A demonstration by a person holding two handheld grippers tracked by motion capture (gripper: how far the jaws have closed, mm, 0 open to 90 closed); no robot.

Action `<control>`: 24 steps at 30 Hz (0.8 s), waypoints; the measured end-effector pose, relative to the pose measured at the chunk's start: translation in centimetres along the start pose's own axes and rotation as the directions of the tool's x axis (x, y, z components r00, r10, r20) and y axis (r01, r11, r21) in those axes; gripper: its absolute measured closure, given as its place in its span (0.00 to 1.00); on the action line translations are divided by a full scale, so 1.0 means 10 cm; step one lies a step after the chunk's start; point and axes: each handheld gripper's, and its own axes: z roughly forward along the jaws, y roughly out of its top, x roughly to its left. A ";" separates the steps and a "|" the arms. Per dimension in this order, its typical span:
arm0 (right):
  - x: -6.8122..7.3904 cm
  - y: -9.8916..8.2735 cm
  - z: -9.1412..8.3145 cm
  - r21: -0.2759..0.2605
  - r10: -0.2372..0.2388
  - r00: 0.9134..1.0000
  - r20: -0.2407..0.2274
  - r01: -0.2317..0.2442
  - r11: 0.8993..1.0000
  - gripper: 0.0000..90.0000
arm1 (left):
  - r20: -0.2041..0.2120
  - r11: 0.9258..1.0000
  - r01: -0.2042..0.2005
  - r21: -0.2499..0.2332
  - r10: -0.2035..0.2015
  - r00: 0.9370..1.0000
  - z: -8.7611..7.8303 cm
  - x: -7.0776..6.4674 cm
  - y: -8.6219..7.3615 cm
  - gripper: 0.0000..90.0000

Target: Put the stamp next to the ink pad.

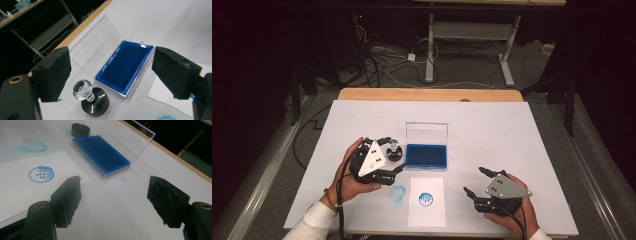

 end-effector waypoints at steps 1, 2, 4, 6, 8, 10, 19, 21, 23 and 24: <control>0.00 0.00 0.00 0.000 0.000 1.000 0.000 0.000 1.000 0.31 | 0.005 1.000 0.001 -0.003 -0.001 1.000 -0.01 0.00 -0.01 0.17; 0.00 0.00 0.00 0.000 0.000 1.000 0.000 0.000 1.000 0.31 | 0.003 1.000 0.001 -0.005 -0.001 1.000 -0.02 -0.01 -0.02 0.17; 0.00 0.00 0.00 0.000 0.000 1.000 0.000 0.000 1.000 0.31 | 0.001 1.000 0.000 -0.006 0.000 1.000 -0.03 -0.01 -0.03 0.17; 0.01 0.00 0.00 0.001 0.001 1.000 0.000 -0.001 1.000 0.31 | 0.000 1.000 -0.003 -0.002 0.003 1.000 -0.05 -0.02 -0.04 0.17; 0.01 0.00 0.00 0.001 -0.001 1.000 0.001 0.001 1.000 0.31 | -0.004 1.000 -0.010 0.003 0.010 1.000 -0.06 -0.04 -0.07 0.17; 0.00 0.00 -0.01 0.001 0.000 1.000 0.003 0.000 1.000 0.31 | -0.014 1.000 -0.011 0.001 0.011 1.000 -0.07 -0.06 -0.09 0.17; -0.01 -0.02 -0.03 0.000 0.003 1.000 0.013 -0.003 1.000 0.31 | -0.054 1.000 -0.007 0.006 0.008 0.999 -0.15 -0.09 -0.22 0.17; -0.01 -0.02 -0.04 0.002 0.006 1.000 0.015 -0.006 1.000 0.31 | -0.050 1.000 0.000 0.011 0.000 0.999 -0.15 -0.09 -0.26 0.17; -0.02 -0.02 -0.05 0.001 0.007 1.000 0.019 -0.007 1.000 0.31 | -0.051 1.000 -0.007 0.022 0.008 0.999 -0.16 -0.11 -0.29 0.17; -0.02 -0.03 -0.05 0.002 0.009 1.000 0.021 -0.009 1.000 0.31 | -0.051 1.000 -0.006 0.024 0.008 0.999 -0.16 -0.11 -0.32 0.17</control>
